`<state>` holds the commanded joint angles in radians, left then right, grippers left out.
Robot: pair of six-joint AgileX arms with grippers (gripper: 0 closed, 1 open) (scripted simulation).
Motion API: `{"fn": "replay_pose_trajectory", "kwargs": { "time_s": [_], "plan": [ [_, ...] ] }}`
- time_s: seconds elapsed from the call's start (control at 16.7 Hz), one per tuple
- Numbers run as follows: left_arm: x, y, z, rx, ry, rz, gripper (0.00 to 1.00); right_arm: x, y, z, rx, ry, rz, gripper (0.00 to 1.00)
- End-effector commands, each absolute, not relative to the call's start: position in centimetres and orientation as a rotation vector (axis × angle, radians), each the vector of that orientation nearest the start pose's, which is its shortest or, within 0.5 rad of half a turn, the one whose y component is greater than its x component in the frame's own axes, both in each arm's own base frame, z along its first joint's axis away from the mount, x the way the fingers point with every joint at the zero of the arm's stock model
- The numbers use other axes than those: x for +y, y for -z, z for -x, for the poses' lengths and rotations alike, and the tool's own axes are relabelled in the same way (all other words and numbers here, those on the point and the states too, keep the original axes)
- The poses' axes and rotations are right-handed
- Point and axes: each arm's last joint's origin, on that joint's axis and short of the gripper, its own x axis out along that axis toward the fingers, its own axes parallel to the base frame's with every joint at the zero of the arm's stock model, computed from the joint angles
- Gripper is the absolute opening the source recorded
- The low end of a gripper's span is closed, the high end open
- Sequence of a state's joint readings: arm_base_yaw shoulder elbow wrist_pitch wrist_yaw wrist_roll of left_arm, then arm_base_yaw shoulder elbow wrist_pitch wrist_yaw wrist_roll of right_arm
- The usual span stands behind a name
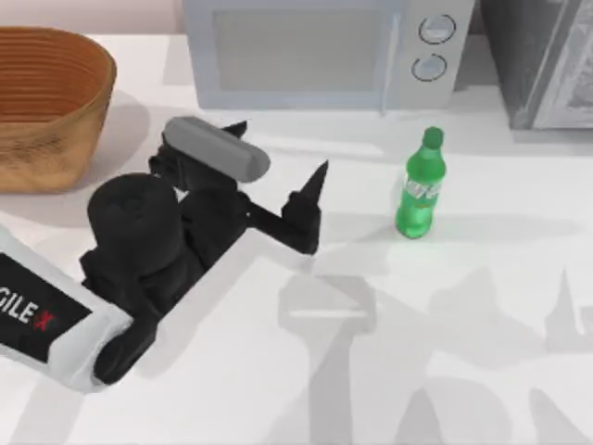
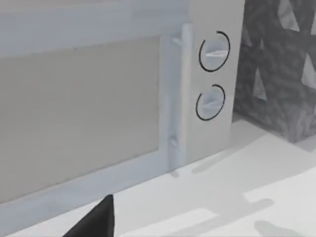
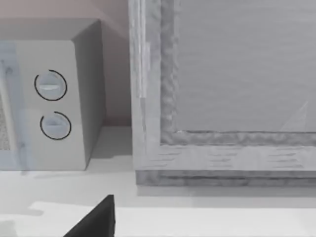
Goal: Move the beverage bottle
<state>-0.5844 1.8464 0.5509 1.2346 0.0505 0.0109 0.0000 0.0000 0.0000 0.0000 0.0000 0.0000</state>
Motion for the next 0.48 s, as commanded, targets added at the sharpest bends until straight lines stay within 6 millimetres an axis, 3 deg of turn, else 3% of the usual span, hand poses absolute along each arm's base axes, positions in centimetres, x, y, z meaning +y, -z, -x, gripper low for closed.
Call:
{"fn": "replay_pose_trajectory", "kwargs": {
  "time_s": [0.24,0.48],
  "plan": [
    [-22.0,-7.6,-26.8,0.037,0.726,-0.010,1.00,-0.1,-16.0,-10.6,0.000,0.000,0.000,1.00],
    [-24.3,-4.2,-26.1,0.009,0.793,-0.003,1.00,-0.1,-16.0,-10.6,0.000,0.000,0.000,1.00]
  ]
}}
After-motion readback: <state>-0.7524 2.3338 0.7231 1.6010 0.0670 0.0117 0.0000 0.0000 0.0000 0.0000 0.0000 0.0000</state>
